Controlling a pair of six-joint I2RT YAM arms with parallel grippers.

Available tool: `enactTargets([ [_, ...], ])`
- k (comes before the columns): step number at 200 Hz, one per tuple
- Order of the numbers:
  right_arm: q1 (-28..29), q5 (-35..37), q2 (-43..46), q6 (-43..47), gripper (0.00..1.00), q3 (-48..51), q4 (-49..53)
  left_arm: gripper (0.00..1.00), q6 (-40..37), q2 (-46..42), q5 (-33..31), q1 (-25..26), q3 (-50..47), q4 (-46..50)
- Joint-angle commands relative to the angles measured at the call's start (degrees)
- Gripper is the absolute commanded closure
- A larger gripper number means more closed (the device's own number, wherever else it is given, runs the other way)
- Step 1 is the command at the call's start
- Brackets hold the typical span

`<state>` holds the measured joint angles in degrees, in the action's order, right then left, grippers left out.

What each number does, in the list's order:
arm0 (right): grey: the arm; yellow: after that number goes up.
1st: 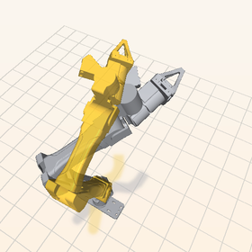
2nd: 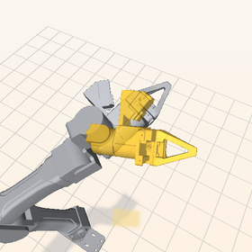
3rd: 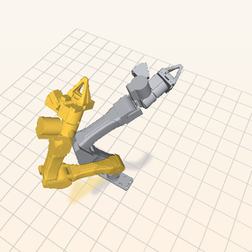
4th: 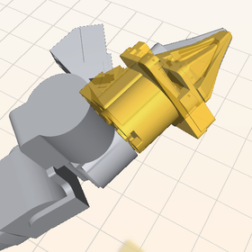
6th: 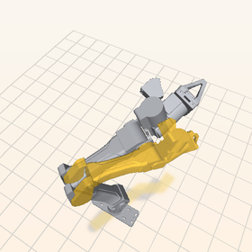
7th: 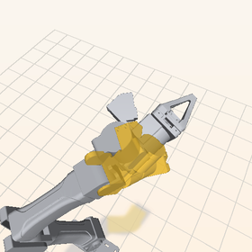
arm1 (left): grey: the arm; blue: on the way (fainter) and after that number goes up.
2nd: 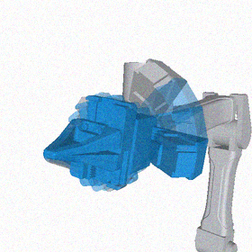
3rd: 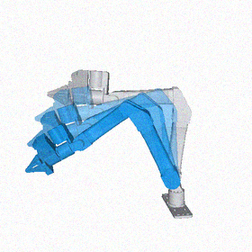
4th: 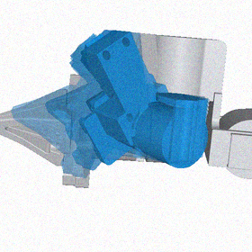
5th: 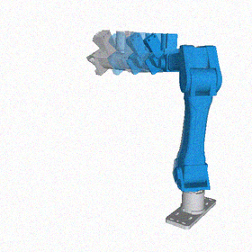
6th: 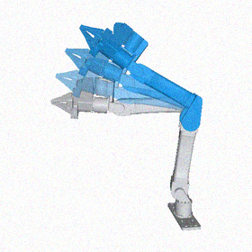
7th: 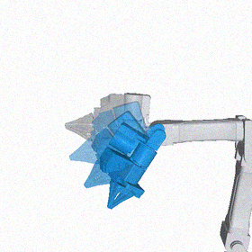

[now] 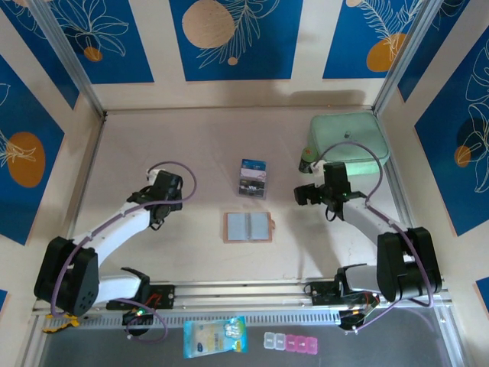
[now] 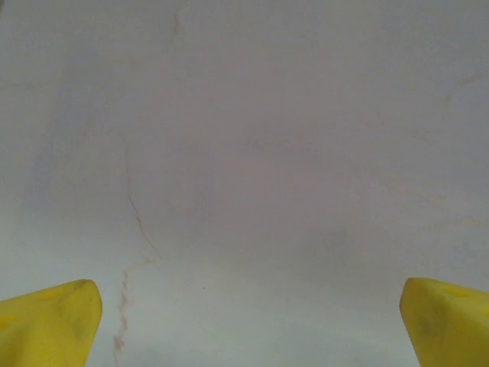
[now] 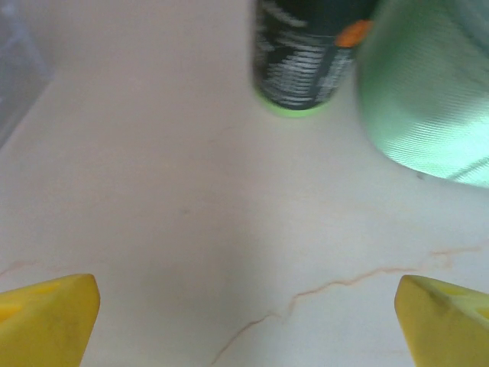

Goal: Take the credit cards out of the card holder

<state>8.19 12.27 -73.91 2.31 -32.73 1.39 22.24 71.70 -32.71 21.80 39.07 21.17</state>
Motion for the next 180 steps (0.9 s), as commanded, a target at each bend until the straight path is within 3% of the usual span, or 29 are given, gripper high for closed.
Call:
enactTargets([
  [1,-2.37,2.21,0.63,-6.0,0.0,3.55,-13.8,0.01,-8.93,0.12,-0.77,-3.27,0.88,-6.05],
  [28,-4.87,2.93,-0.66,-8.92,0.01,4.87,-19.75,0.01,-19.54,1.19,-0.2,-4.85,-4.66,-21.84],
  [60,-5.61,2.83,-2.54,-9.33,0.01,6.52,-29.5,0.01,-20.44,4.12,7.09,-10.11,-11.85,-40.32],
  [128,-7.57,-1.25,-10.35,-9.95,0.01,8.96,-45.17,0.01,-19.96,7.1,22.36,-17.73,-15.51,-58.23],
  [180,-7.66,-4.02,-13.1,-8.73,0.01,8.91,-47.38,0.01,-22.06,10.46,23.72,-18.19,-17.8,-68.09],
])
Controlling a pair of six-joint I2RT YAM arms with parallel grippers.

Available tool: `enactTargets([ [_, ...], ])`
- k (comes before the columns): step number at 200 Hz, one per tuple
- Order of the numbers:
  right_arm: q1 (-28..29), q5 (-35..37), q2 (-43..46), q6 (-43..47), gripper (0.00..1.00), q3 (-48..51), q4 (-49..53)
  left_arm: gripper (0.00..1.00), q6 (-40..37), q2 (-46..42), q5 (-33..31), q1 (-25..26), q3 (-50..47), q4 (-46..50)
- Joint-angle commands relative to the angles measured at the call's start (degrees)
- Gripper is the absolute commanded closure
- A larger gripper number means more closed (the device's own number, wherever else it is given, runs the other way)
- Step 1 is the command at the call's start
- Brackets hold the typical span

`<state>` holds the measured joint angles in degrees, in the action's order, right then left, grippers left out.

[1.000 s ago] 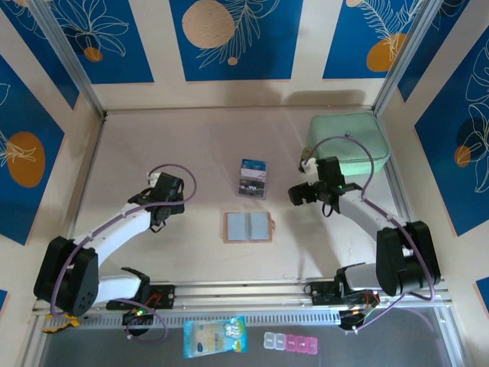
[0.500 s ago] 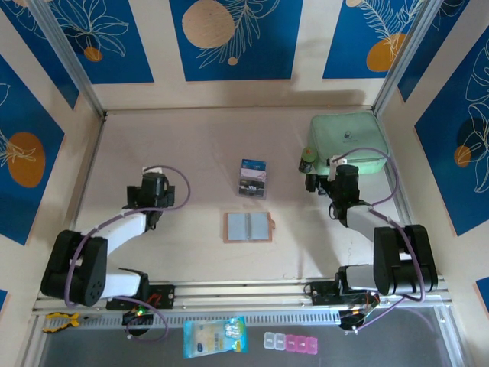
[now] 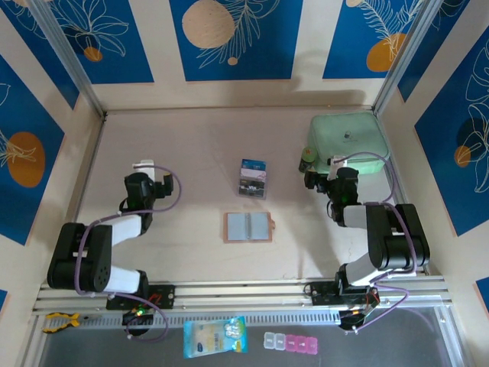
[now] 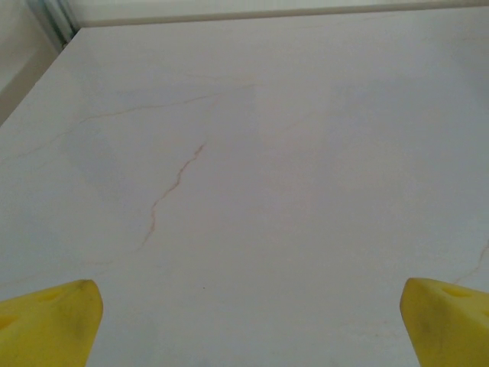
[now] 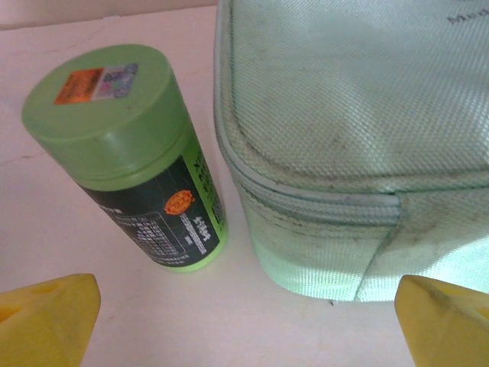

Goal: Take the credit cards out of the card holder

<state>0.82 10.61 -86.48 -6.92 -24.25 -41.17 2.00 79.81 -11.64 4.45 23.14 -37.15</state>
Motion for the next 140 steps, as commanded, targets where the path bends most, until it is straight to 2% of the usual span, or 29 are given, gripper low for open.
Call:
enactTargets([
  [1,-0.29,-2.35,-0.49,0.5,0.01,0.43,-4.81,0.01,-1.82,2.58,2.62,-0.84,-2.0,-10.27],
  [28,-0.3,-2.4,-0.42,0.46,0.01,0.42,-4.84,0.0,-2.95,10.48,5.65,-1.02,-4.77,-23.94],
  [56,-0.27,-2.35,-0.47,0.5,0.01,0.42,-4.8,0.0,-3.69,9.6,6.36,-0.77,-1.92,-16.59],
  [95,-0.2,-2.35,-0.47,0.5,0.01,0.4,-4.79,0.0,-4.23,9.74,7.1,-0.58,-1.94,-16.94],
  [117,-0.21,-2.35,-0.6,0.55,0.01,0.29,-4.58,0.0,-5.08,9.71,9.96,-0.59,-1.44,-16.09],
  [140,-0.72,-4.99,-1.01,1.04,0.01,0.16,-4.71,0.0,-5.08,9.71,9.97,-0.6,-1.47,-15.98],
])
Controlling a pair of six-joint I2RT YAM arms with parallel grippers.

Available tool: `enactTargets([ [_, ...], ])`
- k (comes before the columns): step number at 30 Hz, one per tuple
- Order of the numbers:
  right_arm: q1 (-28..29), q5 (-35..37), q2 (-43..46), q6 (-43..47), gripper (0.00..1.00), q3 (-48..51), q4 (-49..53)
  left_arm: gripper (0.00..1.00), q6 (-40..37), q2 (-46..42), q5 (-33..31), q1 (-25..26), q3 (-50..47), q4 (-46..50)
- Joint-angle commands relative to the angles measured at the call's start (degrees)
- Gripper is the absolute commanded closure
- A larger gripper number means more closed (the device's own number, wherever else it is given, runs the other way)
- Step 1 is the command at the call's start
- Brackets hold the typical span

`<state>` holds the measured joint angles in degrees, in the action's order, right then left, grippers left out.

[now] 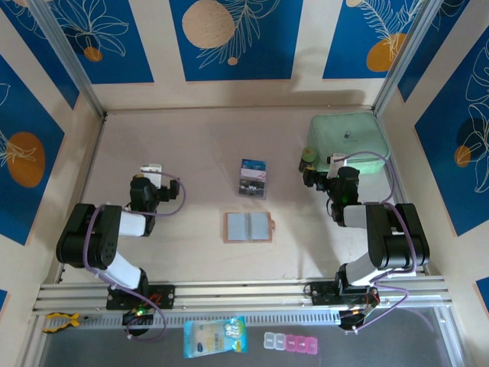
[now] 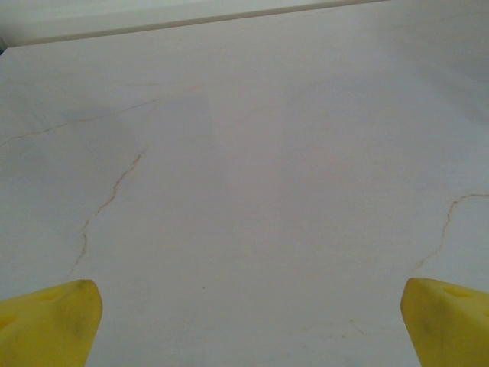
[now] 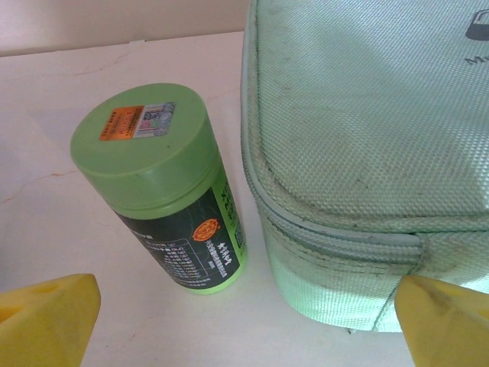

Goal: Take the credit cards out of the card holder

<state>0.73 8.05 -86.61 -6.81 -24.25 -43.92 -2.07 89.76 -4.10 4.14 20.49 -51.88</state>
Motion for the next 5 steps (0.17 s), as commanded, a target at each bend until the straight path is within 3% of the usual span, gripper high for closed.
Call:
enactTargets([
  [1,-0.64,-2.47,-0.91,0.93,0.01,0.21,-2.04,0.0,-1.01,-0.22,2.43,-0.28,1.2,-1.27],
  [5,-0.73,-2.69,-0.49,0.89,0.01,0.53,-2.21,0.0,-1.01,-0.27,2.43,-0.29,1.16,-1.26],
])
